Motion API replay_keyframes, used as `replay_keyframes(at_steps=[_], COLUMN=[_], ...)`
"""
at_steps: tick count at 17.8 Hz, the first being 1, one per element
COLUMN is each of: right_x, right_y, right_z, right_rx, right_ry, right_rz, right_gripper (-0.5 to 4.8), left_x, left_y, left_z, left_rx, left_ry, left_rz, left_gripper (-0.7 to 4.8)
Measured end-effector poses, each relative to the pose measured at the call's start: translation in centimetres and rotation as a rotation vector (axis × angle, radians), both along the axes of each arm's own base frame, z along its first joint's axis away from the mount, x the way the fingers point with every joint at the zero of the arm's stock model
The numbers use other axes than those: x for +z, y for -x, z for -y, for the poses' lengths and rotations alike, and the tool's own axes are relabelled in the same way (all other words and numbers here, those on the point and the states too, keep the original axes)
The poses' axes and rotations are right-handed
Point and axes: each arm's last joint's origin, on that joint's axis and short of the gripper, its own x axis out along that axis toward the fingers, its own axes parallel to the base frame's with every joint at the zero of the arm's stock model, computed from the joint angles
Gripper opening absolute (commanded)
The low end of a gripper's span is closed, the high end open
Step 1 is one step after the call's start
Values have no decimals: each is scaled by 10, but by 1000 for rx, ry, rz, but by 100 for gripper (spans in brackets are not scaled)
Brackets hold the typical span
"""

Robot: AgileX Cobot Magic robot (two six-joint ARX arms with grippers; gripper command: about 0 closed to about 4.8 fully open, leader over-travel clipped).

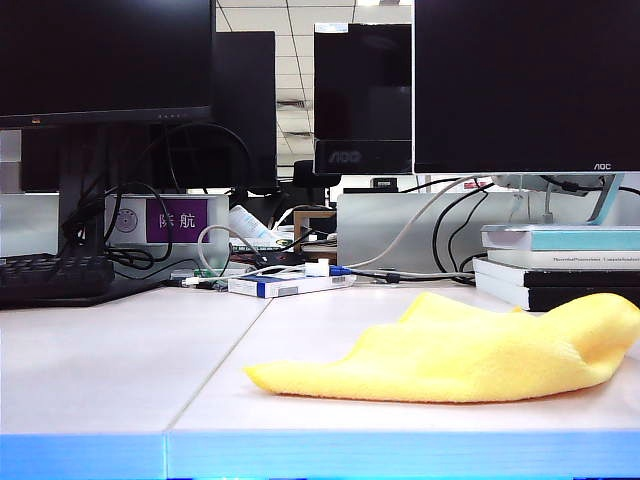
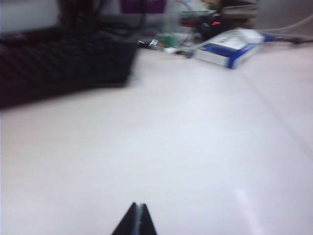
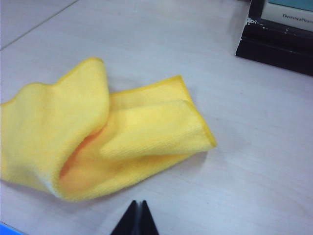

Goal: Wipe the table from front to back using the rag.

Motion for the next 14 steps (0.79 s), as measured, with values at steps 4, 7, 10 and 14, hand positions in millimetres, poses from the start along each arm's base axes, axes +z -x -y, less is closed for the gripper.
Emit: replay_keyframes(at_steps=[4,7,10,14], right_x=[0,0,0,-9], right_y=[0,0,0,-1], right_z=[0,0,0,0], right_rx=[0,-1,-1,-6], right_ry=[-3,-4,-4,5], right_rz=[4,4,3,-11], right_gripper=[0,0,0,0], left_x=[0,0,0,1], left_y=[0,0,0,0], left_z=[-2,-2,-2,-2], left_rx=[53,73,74,75], left_ry=[-53,-56,-51,-49], left_rz=[8,11,11,11], left_gripper=[-4,-5,-5,-5])
